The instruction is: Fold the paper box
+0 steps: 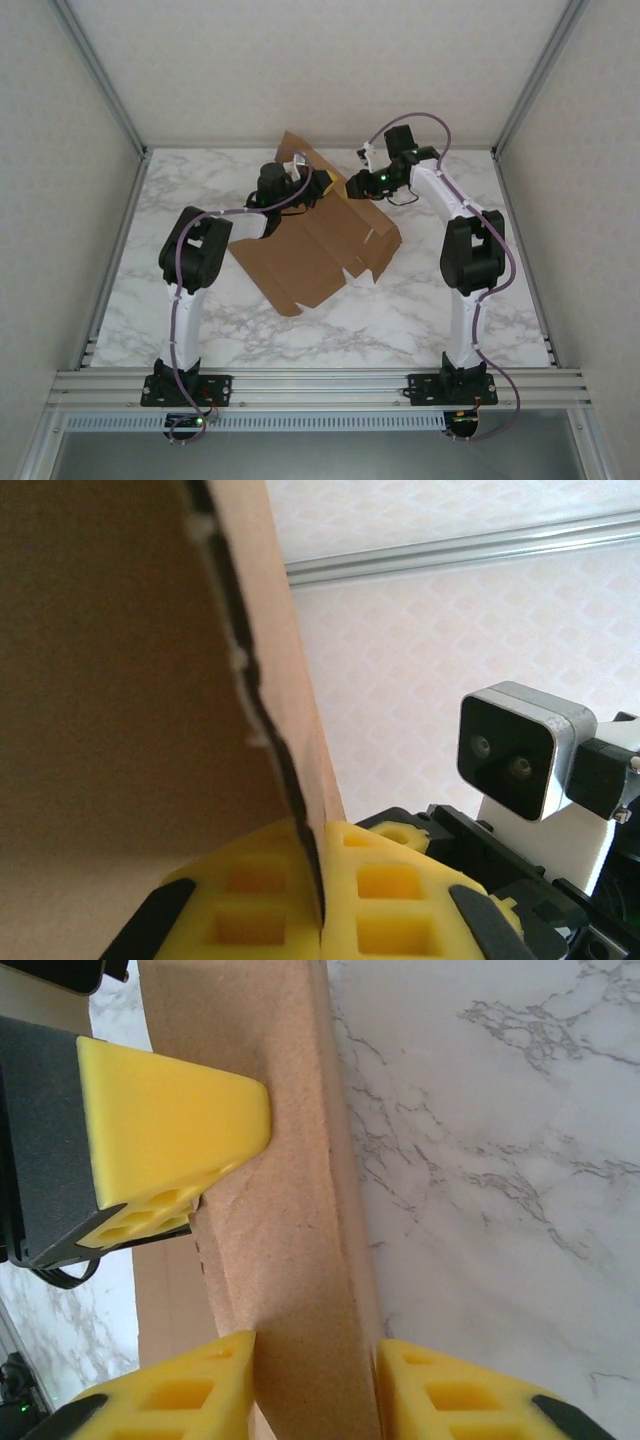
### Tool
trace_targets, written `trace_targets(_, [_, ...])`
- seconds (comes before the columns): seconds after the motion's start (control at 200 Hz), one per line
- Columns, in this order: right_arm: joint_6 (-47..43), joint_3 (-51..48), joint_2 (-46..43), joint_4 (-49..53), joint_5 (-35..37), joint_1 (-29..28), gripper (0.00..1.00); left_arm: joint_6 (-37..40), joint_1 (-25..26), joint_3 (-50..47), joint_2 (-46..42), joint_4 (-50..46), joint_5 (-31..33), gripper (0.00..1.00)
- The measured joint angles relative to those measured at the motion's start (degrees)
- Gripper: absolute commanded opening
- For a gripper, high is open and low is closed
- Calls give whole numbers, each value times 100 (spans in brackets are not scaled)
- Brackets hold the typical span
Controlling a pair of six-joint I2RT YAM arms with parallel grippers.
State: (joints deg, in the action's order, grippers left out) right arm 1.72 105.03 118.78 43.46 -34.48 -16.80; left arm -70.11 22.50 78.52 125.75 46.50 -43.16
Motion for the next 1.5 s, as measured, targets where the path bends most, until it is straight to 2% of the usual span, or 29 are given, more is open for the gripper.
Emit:
trace_targets(0.04, [-9,-22,-22,-26,28,-9,54,-2,4,-7,-2,4,4,0])
trace_targets(0.11, [2,-35,-76,-42,208,-15,67,-4,4,-136,-37,74,81,0])
trace_targets(0.255, [164,-328,-531,-105,625,33,73,-28,-22,-723,-466,155,479,0])
trace_targets(0.33, [317,-535,-977,-225,872,42,73,-107,-22,-1093,-787,221,765,0])
trace_targets(0.451, [719,-914,-1902,-514,1425,42,68,-363,-20,-1626,-1250,433,1266,0])
trace_targets(0.636, [1471,-1478,-2920,-828,2122,42,59,-1049,50,-2553,-1843,752,2387,0])
trace_targets(0.781, [1996,-2267,-3329,-968,2144,42,56,-1331,264,-3060,-2194,944,3294,0])
trace_targets(0.981, [2400,-3047,-3729,-1130,1812,42,52,-1331,472,-3558,-2544,1515,4122,0])
trace_targets(1.071, [2474,-3141,-3797,-1255,1620,15,52,-1325,562,-3866,-2629,1788,4330,0])
trace_targets(1.287, [2468,-3683,-4288,-1438,1580,-98,52,-1193,669,-4553,-2640,2492,4389,0])
trace_targets(1.497, [2455,-4168,-4878,-1777,1600,-129,53,-562,986,-5410,-2726,3589,4649,0])
